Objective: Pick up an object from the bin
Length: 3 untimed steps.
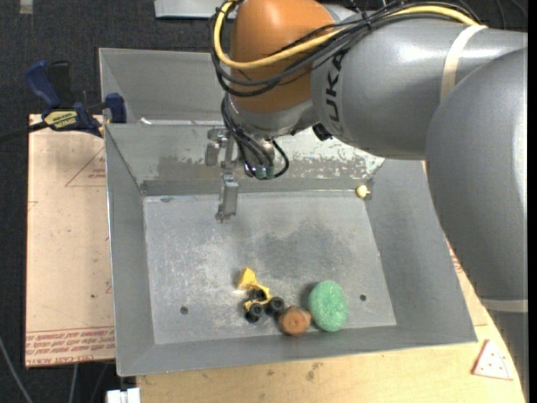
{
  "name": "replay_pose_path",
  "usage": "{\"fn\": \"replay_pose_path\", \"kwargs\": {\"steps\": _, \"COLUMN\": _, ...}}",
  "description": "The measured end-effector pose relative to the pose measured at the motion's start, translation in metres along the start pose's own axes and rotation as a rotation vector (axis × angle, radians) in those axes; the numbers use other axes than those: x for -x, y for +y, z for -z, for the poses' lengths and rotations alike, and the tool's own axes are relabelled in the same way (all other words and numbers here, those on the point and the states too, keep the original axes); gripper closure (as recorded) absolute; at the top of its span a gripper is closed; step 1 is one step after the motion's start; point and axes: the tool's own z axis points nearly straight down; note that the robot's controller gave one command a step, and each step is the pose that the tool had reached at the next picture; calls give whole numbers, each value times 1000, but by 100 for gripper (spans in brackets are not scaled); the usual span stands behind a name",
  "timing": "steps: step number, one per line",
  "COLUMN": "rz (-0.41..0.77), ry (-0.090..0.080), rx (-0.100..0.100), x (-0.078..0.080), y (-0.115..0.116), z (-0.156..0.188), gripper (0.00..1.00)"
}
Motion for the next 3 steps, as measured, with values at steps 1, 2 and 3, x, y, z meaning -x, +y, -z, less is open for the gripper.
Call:
{"fn": "replay_pose_path", "kwargs": {"steps": 1, "rz": -3, "ry": -8, "rx": 1, "x": 1, "y": -1, "z": 6, "gripper": 0}}
{"fn": "replay_pose_path", "kwargs": {"steps": 2, "rz": 11, "ry": -4, "rx": 0, "x": -30, "y": -20, "z": 28, "gripper": 0}}
{"fn": "replay_pose_path", "kwargs": {"steps": 3, "rz": 100, "ry": -19, "rx": 2, "x": -24, "y": -49, "z": -2, "gripper": 0}}
